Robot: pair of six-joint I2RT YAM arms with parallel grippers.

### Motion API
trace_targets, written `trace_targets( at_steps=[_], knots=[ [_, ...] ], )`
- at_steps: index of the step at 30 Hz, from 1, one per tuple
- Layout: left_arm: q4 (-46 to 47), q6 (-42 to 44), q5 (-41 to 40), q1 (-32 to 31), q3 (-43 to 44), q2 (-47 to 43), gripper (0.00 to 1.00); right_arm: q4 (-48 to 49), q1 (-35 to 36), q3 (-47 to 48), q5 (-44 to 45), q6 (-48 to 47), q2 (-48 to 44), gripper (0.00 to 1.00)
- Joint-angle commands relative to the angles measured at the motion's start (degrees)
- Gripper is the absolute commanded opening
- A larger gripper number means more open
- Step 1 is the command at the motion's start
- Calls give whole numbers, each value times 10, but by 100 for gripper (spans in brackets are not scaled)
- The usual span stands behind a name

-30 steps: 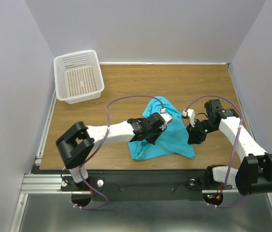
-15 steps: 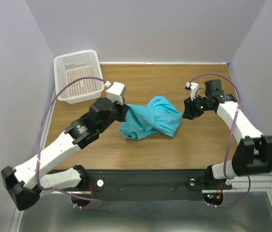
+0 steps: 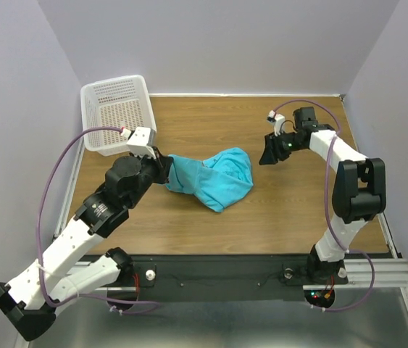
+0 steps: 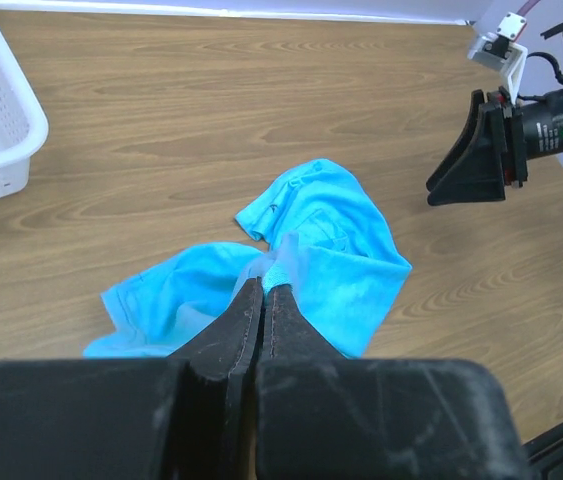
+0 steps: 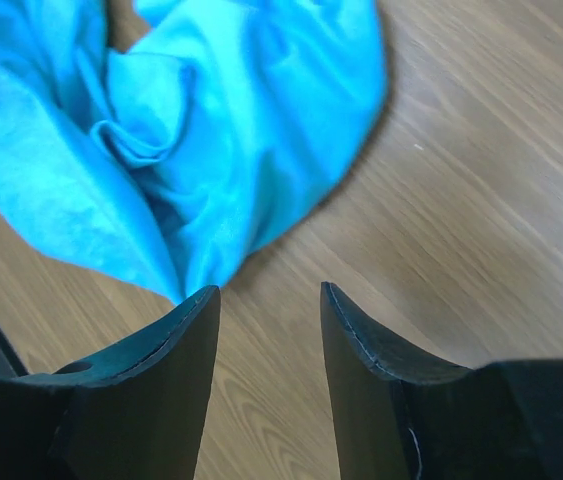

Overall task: Fold and stack the t-shirts
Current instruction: Flatten the tshirt out

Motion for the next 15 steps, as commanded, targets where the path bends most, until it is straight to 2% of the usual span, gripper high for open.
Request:
trace_targets(
  at_steps=[1,5,8,15],
  knots=[
    [32,-13,-14,4,9,-19,0,14,41,-12,-75,-92,1,51],
    [32,-9,-17,4,36,-17,0,-2,101,-66,-72,-171,-42,51],
    [36,0,-19,5,63,-8,0,-1,141,-94,-46,-194,-65,51],
    [59,10,4,6,111,25,0,11,152,-84,-2,-213,-64,52]
  ],
)
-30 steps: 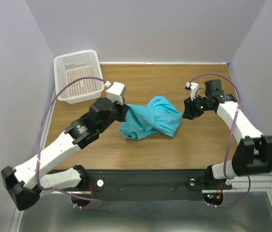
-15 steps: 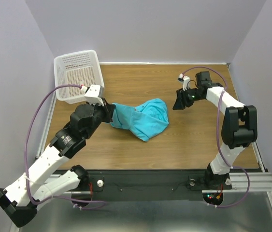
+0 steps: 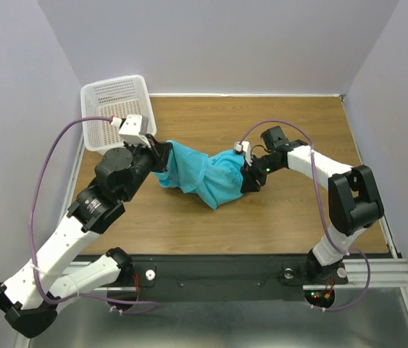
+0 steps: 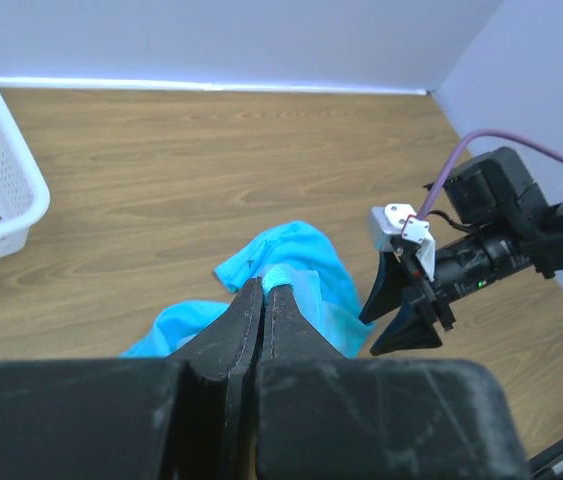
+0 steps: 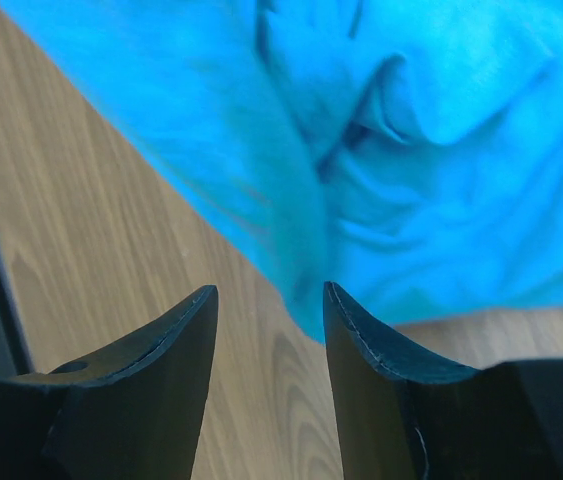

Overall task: Fold and stack the t-shirts
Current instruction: Flatten the tshirt out

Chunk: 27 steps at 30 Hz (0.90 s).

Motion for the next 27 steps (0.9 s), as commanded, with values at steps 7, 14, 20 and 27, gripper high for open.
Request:
trace_targets(
  at_steps=[7,14,20,27],
  knots=[
    [62,6,24,4,76,22,0,23,4,42,24,-19,7,51],
    [63,22,36,4,127,52,0,37,57,17,-45,5,24,47],
    [66,31,40,5,160,73,0,73,75,38,-24,62,56,32],
    [52,73,13,4,189,66,0,22,65,42,77,10,-92,1]
  ],
)
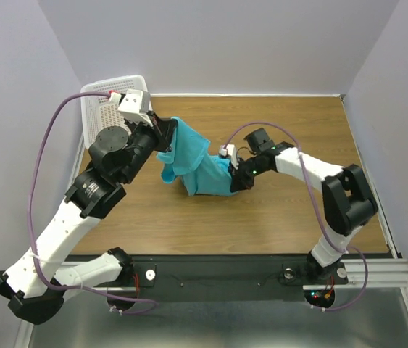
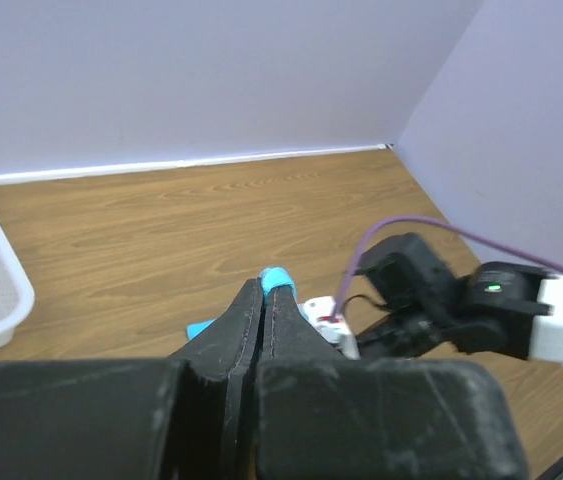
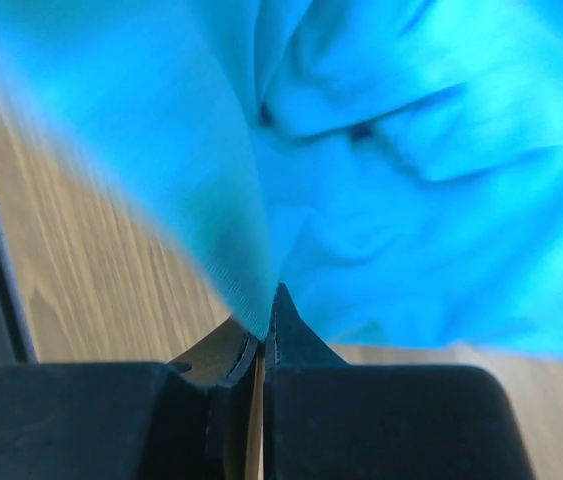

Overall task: Fold and stack the t-shirts
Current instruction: Flatten the tshirt out

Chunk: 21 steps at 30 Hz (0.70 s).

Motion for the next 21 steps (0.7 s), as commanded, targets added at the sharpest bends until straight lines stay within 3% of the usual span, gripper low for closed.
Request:
trace_targets(
  at_steps=[1,5,12,18,21],
  knots=[
    [42,46,-17,3,56,-24,0,-21,-16,28,57,-48,-180,1],
    [81,98,-16,3,62,-50,0,-100,-45,148,62,-33,-223,1],
    [159,123,-34,3,60,-82,0,-111,-50,317,64,95,-208,0],
    [169,110,-70,3,11,-76,0,-71,-87,277,197,185,-171,1],
    [181,75,-73,4,-47,-66,0,-56,-89,231,243,189,-137,7]
  ],
)
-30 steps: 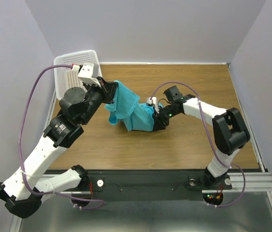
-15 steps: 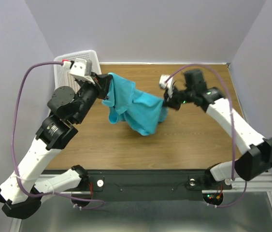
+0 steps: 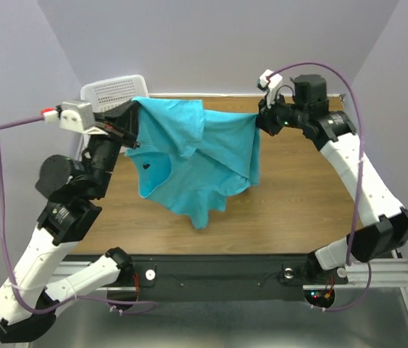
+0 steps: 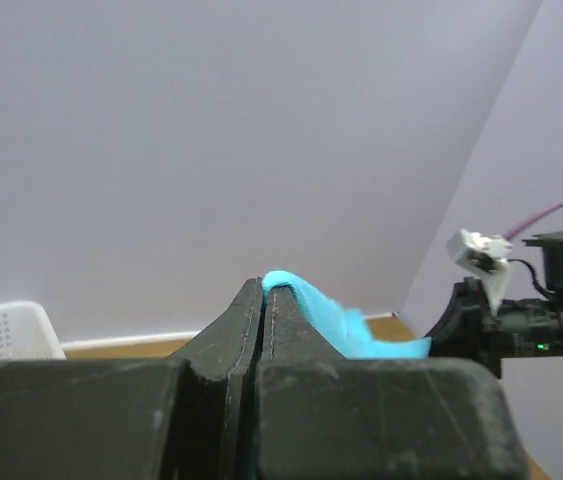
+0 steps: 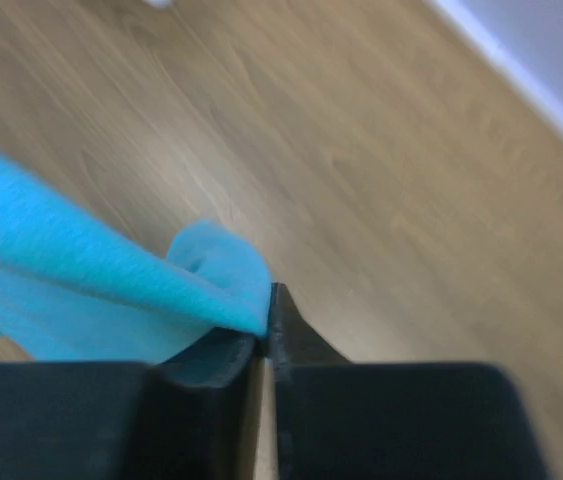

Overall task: Fold and stack the t-shirts
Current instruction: Flatten the tshirt out

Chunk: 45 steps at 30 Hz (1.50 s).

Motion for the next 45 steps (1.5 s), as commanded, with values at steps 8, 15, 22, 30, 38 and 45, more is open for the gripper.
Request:
trace_targets(
  at_steps=[8,15,22,30,38,45],
  knots=[
    [92,-95,38,24,-195,115,0,77,-21,-99,157,92,164,63],
    [86,-84,22,62,-211,122,0,53,-27,-286,-138,-173,26,67],
    [44,-81,15,81,-204,93,0,53,-14,-315,-163,-266,74,67],
    [35,-99,40,86,-216,56,0,101,42,-246,-89,-166,183,64],
    [34,-106,49,87,-219,46,0,139,64,-244,-37,-102,220,59],
    [33,-107,51,89,-226,34,0,144,66,-247,30,-96,184,17]
  ],
)
